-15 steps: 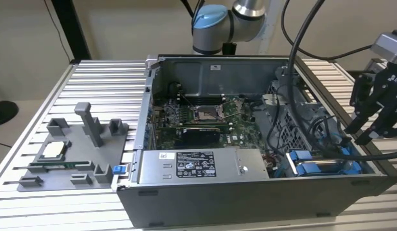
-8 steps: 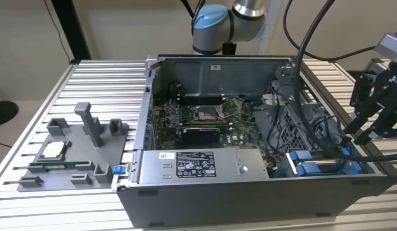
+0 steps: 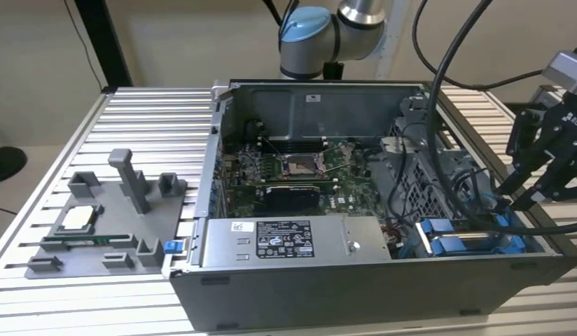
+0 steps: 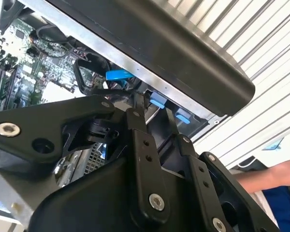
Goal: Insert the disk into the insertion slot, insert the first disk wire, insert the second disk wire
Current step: 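Insert the second disk wire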
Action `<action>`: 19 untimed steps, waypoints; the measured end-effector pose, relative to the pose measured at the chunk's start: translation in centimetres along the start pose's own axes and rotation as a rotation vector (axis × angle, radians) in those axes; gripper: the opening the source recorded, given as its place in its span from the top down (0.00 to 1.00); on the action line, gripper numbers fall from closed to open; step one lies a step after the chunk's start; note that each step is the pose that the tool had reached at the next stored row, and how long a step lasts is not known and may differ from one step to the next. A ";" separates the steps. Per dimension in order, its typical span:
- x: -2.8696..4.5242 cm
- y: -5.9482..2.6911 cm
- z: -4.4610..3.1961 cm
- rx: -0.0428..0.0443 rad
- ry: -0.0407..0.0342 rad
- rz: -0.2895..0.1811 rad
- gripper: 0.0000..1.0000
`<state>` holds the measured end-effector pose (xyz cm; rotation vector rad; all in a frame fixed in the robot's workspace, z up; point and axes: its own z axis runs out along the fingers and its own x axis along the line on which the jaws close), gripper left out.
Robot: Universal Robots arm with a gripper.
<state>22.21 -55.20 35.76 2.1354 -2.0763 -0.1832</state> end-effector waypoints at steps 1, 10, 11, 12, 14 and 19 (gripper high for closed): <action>0.00 -0.03 0.07 -0.0007 -0.0018 0.003 0.00; -0.02 -0.11 0.26 -0.0024 -0.0180 0.016 0.00; -0.02 -0.12 0.26 -0.0023 -0.0181 0.016 0.00; -0.01 -0.12 0.26 -0.0024 -0.0181 0.016 0.00; 0.01 -0.16 0.25 -0.0024 -0.0180 0.016 0.00; 0.18 -0.35 0.22 -0.0025 -0.0181 0.016 0.00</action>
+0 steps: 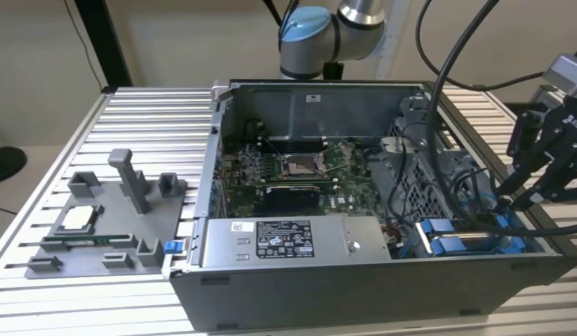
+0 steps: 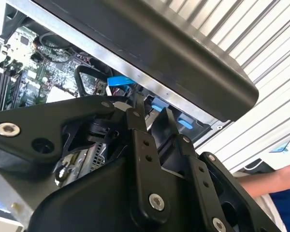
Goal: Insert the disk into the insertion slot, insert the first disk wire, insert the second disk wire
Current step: 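Insert the second disk wire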
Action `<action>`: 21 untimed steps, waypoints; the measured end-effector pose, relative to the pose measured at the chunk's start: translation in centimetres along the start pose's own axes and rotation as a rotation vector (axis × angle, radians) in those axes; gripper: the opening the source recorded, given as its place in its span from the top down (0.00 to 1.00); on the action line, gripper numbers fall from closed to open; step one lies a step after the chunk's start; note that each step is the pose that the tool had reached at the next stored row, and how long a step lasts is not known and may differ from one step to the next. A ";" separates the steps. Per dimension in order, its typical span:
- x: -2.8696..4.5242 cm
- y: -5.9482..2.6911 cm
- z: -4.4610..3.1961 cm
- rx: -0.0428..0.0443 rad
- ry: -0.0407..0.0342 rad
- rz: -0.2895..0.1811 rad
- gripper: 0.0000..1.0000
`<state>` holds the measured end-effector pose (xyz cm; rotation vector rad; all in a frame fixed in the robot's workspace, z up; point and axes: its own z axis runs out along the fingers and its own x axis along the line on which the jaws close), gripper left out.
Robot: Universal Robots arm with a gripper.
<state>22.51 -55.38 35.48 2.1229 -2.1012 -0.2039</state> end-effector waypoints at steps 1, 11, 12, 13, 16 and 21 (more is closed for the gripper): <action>0.00 0.00 0.00 0.0000 0.0000 0.000 0.00; 0.06 0.11 0.02 0.0000 -0.0012 0.002 0.00; 0.07 0.12 0.03 0.0000 -0.0015 0.003 0.00; 0.09 0.12 0.04 -0.0001 -0.0017 0.004 0.00; 0.11 0.14 0.10 0.0000 -0.0021 0.007 0.00; 0.11 0.17 0.14 -0.0001 -0.0040 0.008 0.00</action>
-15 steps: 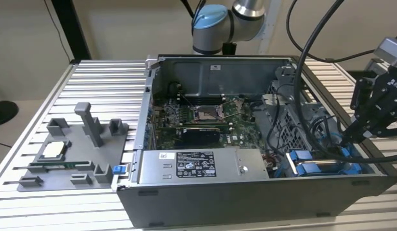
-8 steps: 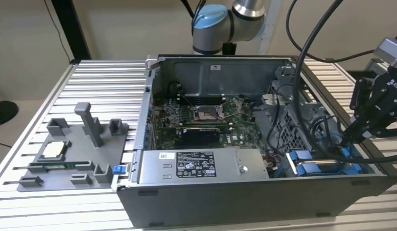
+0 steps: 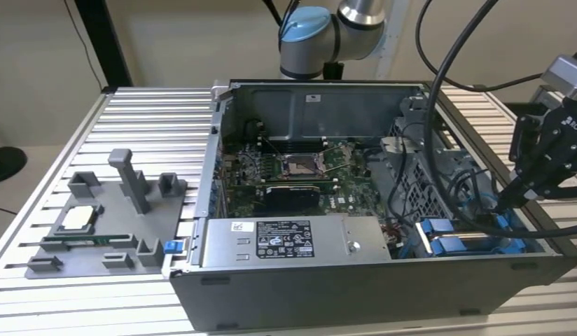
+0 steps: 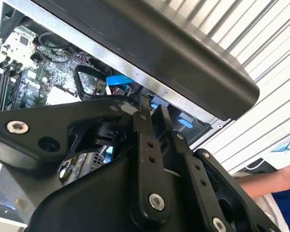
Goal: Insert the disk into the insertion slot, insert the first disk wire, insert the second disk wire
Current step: 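Insert the second disk wire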
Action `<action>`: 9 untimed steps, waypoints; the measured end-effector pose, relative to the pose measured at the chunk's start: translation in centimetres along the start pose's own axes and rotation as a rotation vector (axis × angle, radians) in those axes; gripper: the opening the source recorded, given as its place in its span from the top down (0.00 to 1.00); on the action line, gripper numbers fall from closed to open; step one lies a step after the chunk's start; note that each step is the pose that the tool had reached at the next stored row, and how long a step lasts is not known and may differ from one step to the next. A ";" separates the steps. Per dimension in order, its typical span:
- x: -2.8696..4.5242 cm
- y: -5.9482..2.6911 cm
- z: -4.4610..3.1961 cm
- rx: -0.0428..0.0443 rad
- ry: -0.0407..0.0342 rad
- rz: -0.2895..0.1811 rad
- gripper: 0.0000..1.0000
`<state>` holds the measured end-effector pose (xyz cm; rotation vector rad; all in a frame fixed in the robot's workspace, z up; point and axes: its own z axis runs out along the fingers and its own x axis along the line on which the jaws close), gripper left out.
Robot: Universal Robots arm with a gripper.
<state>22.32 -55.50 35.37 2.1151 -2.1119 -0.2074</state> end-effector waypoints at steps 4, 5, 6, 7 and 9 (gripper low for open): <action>0.00 0.03 0.01 0.0000 -0.0050 -0.001 1.00; 0.02 0.05 -0.01 0.0000 -0.0062 -0.001 1.00; 0.02 0.07 -0.03 0.0000 -0.0066 -0.001 1.00; 0.02 0.10 -0.11 0.0000 -0.0067 -0.001 1.00; 0.04 0.23 -0.52 0.0000 -0.0070 -0.001 1.00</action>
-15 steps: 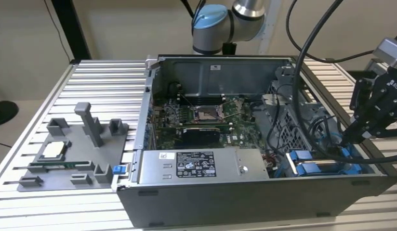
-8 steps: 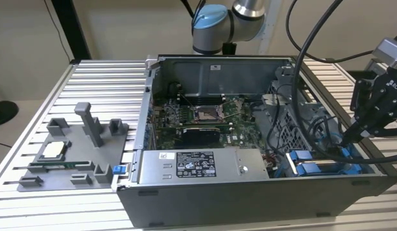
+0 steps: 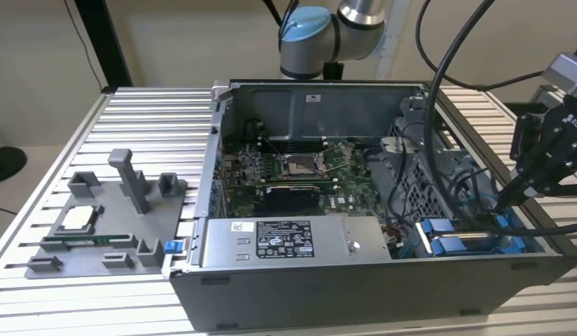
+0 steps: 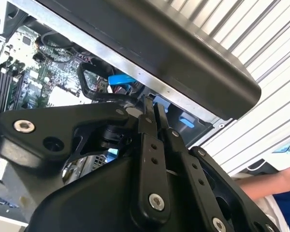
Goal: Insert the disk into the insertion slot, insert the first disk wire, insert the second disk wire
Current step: 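Insert the second disk wire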
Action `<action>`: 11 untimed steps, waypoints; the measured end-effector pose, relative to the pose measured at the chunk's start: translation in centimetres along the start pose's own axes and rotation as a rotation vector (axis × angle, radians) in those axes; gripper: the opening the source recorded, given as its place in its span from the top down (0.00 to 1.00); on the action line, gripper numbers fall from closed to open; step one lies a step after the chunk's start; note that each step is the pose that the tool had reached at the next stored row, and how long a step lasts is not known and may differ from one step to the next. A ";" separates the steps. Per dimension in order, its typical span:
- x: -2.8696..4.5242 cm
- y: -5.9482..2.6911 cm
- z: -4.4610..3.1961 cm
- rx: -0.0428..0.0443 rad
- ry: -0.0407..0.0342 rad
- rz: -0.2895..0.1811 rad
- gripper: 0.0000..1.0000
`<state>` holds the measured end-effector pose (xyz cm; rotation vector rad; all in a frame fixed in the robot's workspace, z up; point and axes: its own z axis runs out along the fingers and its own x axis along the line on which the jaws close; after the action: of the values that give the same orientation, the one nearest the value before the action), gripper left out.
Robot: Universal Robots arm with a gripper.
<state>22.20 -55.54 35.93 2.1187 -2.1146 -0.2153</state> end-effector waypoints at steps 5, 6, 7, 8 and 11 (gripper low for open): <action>0.13 1.06 -0.68 0.0010 -0.0010 0.000 1.00; 0.16 1.51 -0.62 0.0023 -0.0011 0.000 1.00; 0.18 1.95 -0.56 0.0042 -0.0009 0.000 1.00; 0.20 2.41 -0.49 0.0063 -0.0010 0.000 1.00; 0.24 3.74 -0.28 0.0131 -0.0009 0.000 1.00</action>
<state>18.59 -55.79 36.94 2.1267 -2.1220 -0.2030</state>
